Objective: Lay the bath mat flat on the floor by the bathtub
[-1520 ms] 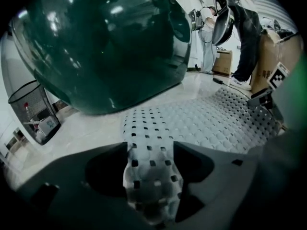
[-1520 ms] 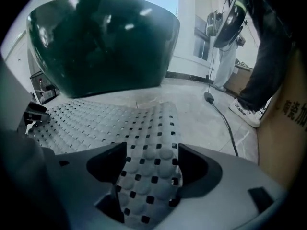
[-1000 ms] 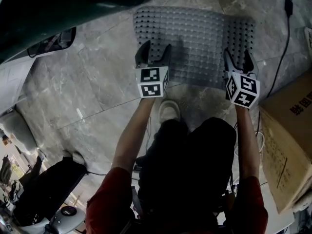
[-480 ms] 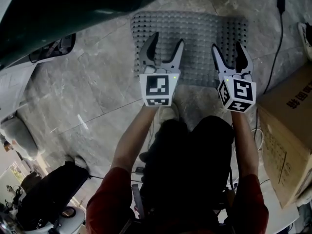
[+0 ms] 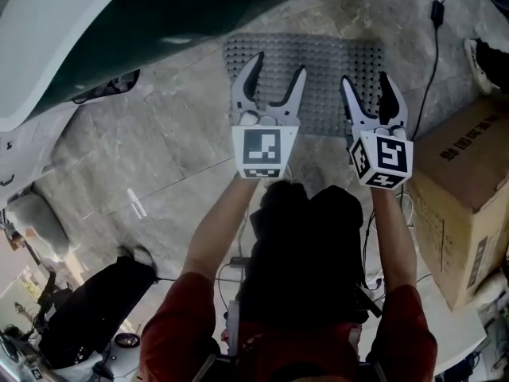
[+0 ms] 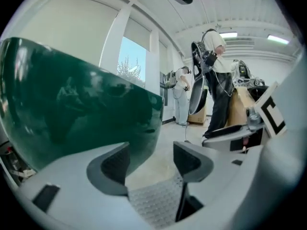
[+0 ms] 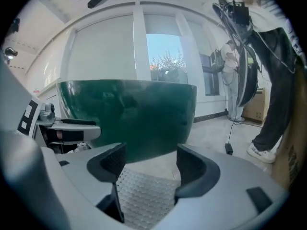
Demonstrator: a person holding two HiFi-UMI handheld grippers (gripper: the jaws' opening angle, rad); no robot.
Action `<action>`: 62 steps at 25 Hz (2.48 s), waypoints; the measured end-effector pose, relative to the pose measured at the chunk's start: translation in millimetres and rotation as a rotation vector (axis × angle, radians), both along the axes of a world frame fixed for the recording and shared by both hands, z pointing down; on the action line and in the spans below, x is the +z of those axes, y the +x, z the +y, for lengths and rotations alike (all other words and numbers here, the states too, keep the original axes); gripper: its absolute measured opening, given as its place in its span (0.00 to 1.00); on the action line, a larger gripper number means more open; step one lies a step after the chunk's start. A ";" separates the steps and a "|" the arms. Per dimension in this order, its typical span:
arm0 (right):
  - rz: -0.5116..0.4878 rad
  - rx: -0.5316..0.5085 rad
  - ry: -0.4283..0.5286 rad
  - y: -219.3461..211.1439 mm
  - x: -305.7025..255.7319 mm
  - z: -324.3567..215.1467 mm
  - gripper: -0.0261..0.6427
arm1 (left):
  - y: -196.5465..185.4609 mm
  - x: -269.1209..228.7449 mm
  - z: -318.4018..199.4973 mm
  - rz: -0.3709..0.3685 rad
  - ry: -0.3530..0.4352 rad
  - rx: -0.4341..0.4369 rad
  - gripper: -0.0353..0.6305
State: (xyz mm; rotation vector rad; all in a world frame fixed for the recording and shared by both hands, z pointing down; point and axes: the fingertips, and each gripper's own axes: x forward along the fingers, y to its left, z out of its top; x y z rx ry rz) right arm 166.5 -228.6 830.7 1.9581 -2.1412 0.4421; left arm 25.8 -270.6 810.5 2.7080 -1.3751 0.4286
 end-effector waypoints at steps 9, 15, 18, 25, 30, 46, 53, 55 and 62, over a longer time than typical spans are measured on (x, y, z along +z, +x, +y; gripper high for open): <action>0.021 -0.005 0.052 -7.8 -200.6 20.4 0.53 | 0.2 -193.9 33.6 0.038 0.013 -0.006 0.47; 0.020 -0.025 0.110 -14.8 -357.7 46.8 0.53 | -8.6 -346.2 61.6 0.074 0.037 -0.062 0.47; 0.027 -0.045 0.136 -21.7 -432.6 65.3 0.53 | -13.8 -419.1 81.5 0.086 0.050 -0.087 0.47; 0.045 -0.080 0.192 -26.7 -571.8 115.3 0.53 | -16.7 -550.7 133.9 0.103 0.078 -0.117 0.47; 0.044 -0.088 0.245 -25.8 -642.8 147.2 0.53 | -30.2 -618.0 164.0 0.137 0.120 -0.163 0.47; 0.052 -0.079 0.359 -73.2 -735.3 186.1 0.53 | -59.7 -711.3 204.9 0.115 0.265 -0.084 0.47; 0.040 -0.125 0.400 -108.1 -748.5 190.9 0.38 | -86.1 -725.9 211.5 0.111 0.287 -0.110 0.33; 0.041 -0.132 0.418 -115.7 -754.4 191.2 0.24 | -93.3 -730.1 213.8 0.113 0.300 -0.120 0.22; 0.035 -0.162 0.422 -150.1 -750.9 194.6 0.06 | -130.6 -731.2 223.5 0.126 0.315 -0.184 0.07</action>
